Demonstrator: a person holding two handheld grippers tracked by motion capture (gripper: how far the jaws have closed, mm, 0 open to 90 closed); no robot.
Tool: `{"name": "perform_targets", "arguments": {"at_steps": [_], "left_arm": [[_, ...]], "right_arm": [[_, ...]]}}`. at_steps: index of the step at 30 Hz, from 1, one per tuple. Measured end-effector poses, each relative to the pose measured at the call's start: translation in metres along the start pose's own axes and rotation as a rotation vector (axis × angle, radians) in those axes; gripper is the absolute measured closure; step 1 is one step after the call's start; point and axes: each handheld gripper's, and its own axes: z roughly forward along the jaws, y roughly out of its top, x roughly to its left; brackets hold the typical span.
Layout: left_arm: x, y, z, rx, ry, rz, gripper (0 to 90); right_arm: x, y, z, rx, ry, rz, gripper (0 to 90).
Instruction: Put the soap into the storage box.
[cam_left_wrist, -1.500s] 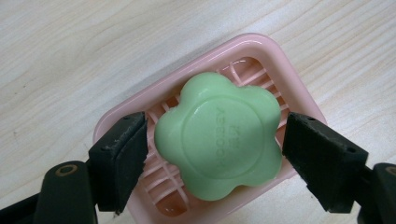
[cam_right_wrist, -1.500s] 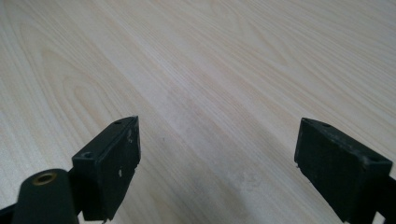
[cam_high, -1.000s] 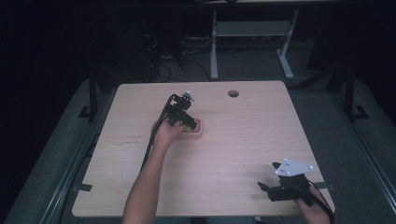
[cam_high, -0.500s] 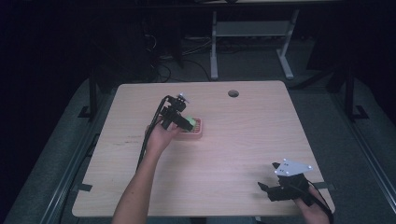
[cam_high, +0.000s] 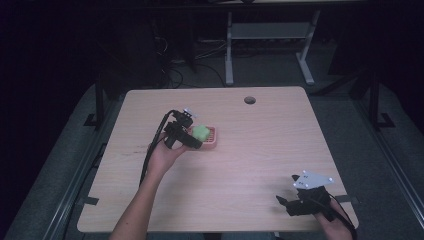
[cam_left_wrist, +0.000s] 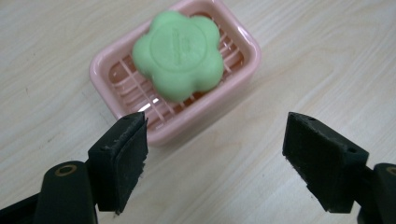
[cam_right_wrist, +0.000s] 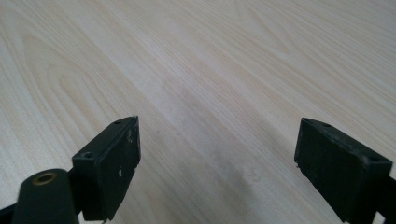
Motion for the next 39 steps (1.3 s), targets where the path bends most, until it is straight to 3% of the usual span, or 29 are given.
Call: {"name": "perform_targets", "arguments": {"at_steps": [8, 17, 39], "left_arm": [[-0.008, -0.012, -0.007, -0.004, 0.011, 0.037, 22.0], [-0.007, -0.030, -0.015, -0.031, -0.026, 0.020, 21.7], [-0.024, -0.069, -0.036, -0.047, -0.039, 0.084, 20.7]], "right_arm": [[-0.002, -0.001, 0.001, 0.005, -0.007, 0.007, 13.8], [-0.002, -0.001, 0.002, 0.016, -0.006, 0.007, 13.8], [-0.003, -0.002, 0.005, 0.026, -0.008, 0.015, 13.8]]}}
